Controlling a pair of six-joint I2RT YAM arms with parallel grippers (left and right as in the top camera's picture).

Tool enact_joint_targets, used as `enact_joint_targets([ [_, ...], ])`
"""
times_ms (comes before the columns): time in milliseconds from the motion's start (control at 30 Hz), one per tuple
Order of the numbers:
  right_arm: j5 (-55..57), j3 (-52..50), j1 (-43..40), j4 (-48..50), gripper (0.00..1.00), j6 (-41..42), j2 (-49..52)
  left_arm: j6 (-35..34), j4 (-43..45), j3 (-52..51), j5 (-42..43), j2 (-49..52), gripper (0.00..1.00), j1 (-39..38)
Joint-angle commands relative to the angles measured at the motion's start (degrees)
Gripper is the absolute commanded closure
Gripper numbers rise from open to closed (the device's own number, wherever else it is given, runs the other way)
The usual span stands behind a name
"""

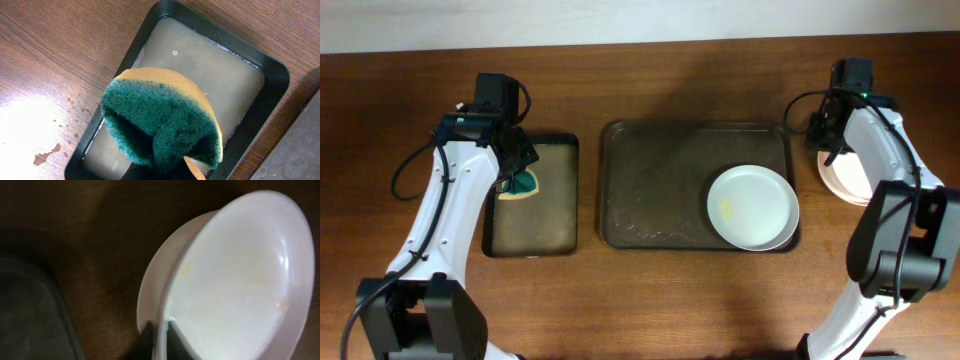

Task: Clean dirty plates on tray and stack at the side
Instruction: 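Release the pink plate and raise the right gripper, then move the right gripper to the rim of the last white plate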

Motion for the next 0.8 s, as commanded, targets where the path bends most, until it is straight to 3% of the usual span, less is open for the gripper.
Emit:
enact_joint_targets([
  [0, 1.4, 1.1, 0.0, -0.6, 0.49, -0.3, 0.2, 0.9, 0.2, -0.3, 0.2, -0.2, 1.00, 0.2],
  [100, -0.9, 1.1, 0.1, -2.3, 0.47, -0.3, -0.1, 0.9, 0.3, -0.3, 0.2, -0.2, 1.00, 0.2],
  [133, -5.4, 1.1, 0.1, -3.0, 0.53, -0.6, -0.3, 0.9, 0.3, -0.3, 0.2, -0.2, 1.00, 0.2],
  [233, -29.1, 1.1, 0.1, -5.5, 0.55, -14.6, -0.5, 0.9, 0.3, -0.3, 1.9, -0.2, 1.00, 0.2],
  [300, -38.0, 1.1, 0.1, -7.9, 0.49, -21.1, -0.5, 1.0, 0.3, -0.3, 2.6, -0.2, 1.00, 0.2],
  [433, -30.9, 0.1, 0.0, -10.9, 0.50, -21.6, -0.4, 1.0, 0.3, -0.3, 2.6, -0.2, 1.00, 0.2],
  [767, -31.4, -5.0, 0.0, -9.5, 0.49, -25.8, -0.4, 0.9, 0.5, -0.3, 3.6, -0.2, 1.00, 0.2],
])
